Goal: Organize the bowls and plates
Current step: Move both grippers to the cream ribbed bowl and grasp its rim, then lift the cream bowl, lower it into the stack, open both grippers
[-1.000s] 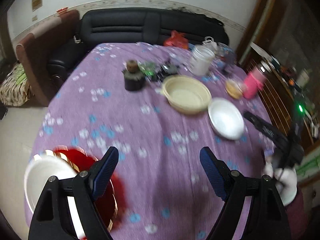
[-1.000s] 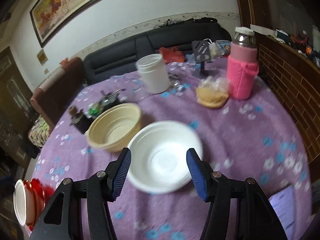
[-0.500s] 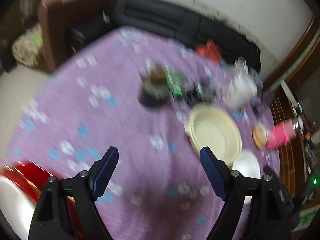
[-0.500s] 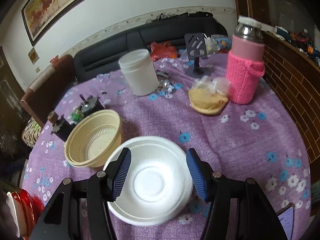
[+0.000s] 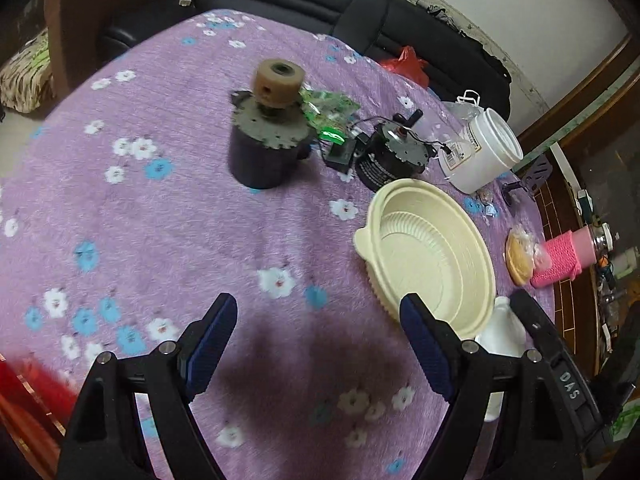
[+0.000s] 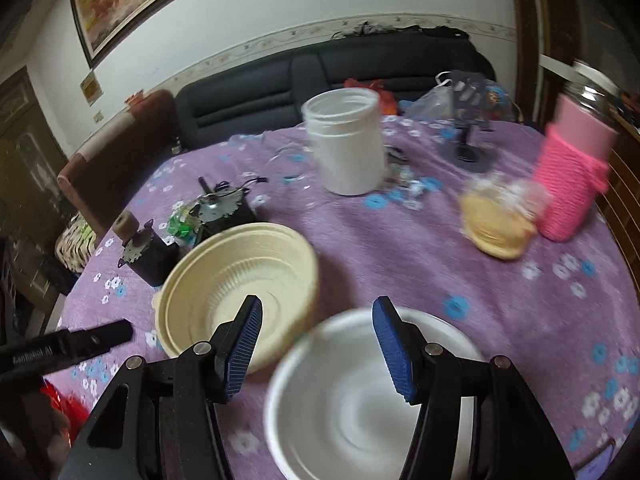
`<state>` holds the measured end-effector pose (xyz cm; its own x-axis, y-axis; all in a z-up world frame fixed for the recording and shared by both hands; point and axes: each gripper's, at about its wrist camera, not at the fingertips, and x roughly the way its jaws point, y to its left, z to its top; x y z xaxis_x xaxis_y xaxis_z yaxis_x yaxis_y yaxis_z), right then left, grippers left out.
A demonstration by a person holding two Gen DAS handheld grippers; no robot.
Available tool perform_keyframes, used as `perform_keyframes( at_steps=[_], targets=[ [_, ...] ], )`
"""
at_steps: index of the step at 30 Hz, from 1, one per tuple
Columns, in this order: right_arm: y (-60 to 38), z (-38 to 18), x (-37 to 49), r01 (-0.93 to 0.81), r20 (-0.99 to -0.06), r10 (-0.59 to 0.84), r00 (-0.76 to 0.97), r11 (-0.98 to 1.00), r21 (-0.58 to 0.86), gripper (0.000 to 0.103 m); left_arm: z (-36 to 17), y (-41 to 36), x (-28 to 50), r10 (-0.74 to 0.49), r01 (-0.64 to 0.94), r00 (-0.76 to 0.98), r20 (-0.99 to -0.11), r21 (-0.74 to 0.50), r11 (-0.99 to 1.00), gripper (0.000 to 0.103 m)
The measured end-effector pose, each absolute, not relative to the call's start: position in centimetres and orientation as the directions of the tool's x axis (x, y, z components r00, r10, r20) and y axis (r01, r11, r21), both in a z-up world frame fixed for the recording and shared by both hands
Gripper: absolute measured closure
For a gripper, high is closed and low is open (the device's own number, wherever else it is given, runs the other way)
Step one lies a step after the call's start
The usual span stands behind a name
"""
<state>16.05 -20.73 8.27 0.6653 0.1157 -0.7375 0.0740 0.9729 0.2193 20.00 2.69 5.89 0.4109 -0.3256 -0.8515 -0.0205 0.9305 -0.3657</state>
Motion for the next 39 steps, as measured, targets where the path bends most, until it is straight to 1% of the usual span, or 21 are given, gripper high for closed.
perform_keyframes(
  at_steps=[2,5,7,9,10,11,12,13,14,15,16,17,19,20,23,28,31,34,39],
  targets=[
    [-19.6,7.8,17.5,0.069,-0.753,0.107,0.650,0.978,0.198,0.041,5.0,1.6,20.8,-0.328,-0.022,0.386,-0.862,-0.364,0.931,0.020],
    [-17.9,6.8,19.5,0.060,-0.793,0.052,0.607,0.992,0.110,0.041,3.8,0.6,21.7,-0.337,-0.037,0.344,-0.876,-0.371,0.928,0.020],
    [-17.3,6.3,20.1,0.047,-0.812,0.042,0.582,0.995,0.085,0.042,3.2,0.1,22.3,-0.355,-0.042,0.324,-0.877,-0.388,0.921,0.021],
    [-16.7,6.2,20.3,0.033,-0.818,0.031,0.574,0.998,0.062,0.062,2.8,-0.2,22.7,-0.360,-0.043,0.314,-0.879,-0.392,0.919,0.022],
    [-16.6,6.1,20.3,0.021,-0.823,0.048,0.566,0.997,0.072,0.068,2.5,-0.3,22.9,-0.375,-0.040,0.306,-0.875,-0.405,0.913,0.022],
    [-16.6,6.0,20.3,0.012,-0.826,0.065,0.560,0.996,0.087,0.079,2.4,-0.3,23.0,-0.392,-0.039,0.297,-0.871,-0.421,0.906,0.025],
    [-16.6,6.0,20.1,0.006,-0.828,0.083,0.554,0.995,0.104,0.084,2.4,-0.2,23.0,-0.399,-0.040,0.294,-0.869,-0.428,0.903,0.029],
    [-16.5,6.0,20.0,0.000,-0.828,0.099,0.552,0.993,0.118,0.085,2.4,-0.2,22.9,-0.411,-0.036,0.295,-0.863,-0.440,0.897,0.040],
    [-16.4,6.2,19.6,-0.009,-0.824,0.120,0.554,0.990,0.138,0.087,2.6,-0.3,22.7,-0.435,-0.020,0.288,-0.853,-0.460,0.888,0.049],
    [-16.2,6.4,19.3,-0.006,-0.821,0.115,0.560,0.991,0.135,0.088,2.9,-0.4,22.5,-0.432,-0.005,0.273,-0.859,-0.451,0.893,0.056],
    [-16.1,6.7,18.9,-0.006,-0.816,0.113,0.567,0.991,0.133,0.088,3.2,-0.4,22.1,-0.423,0.001,0.275,-0.863,-0.440,0.898,0.059],
    [-15.9,7.2,18.4,-0.009,-0.808,0.120,0.576,0.990,0.141,0.088,3.6,-0.2,21.6,-0.417,0.005,0.287,-0.863,-0.434,0.901,0.061],
    [-15.8,8.3,17.1,-0.011,-0.791,0.143,0.594,0.985,0.170,0.088,4.7,0.5,20.4,-0.412,0.018,0.299,-0.861,-0.426,0.904,0.068],
    [-15.8,8.9,16.4,-0.013,-0.783,0.152,0.603,0.983,0.181,0.088,5.3,0.9,19.6,-0.414,0.023,0.304,-0.858,-0.428,0.904,0.069],
    [-14.8,11.2,13.7,-0.045,-0.753,0.184,0.632,0.979,0.201,0.088,7.5,2.4,16.7,-0.413,0.043,0.331,-0.848,-0.424,0.905,0.069],
    [-11.2,15.3,8.6,-0.133,-0.696,0.242,0.676,0.969,0.209,0.088,11.8,5.8,10.4,-0.366,0.076,0.420,-0.830,-0.370,0.926,0.069],
    [-7.8,17.3,5.3,-0.203,-0.660,0.300,0.689,0.954,0.222,0.088,13.8,9.0,6.2,-0.319,0.072,0.481,-0.817,-0.325,0.943,0.069],
    [-4.0,18.4,2.7,-0.274,-0.643,0.346,0.683,0.938,0.213,0.088,15.0,11.9,2.7,-0.237,0.038,0.538,-0.809,-0.258,0.966,0.069],
    [1.9,17.6,0.2,-0.362,-0.654,0.415,0.633,0.905,0.224,0.087,15.0,17.0,-1.9,-0.127,-0.042,0.581,-0.804,-0.185,0.982,0.068]
  ],
)
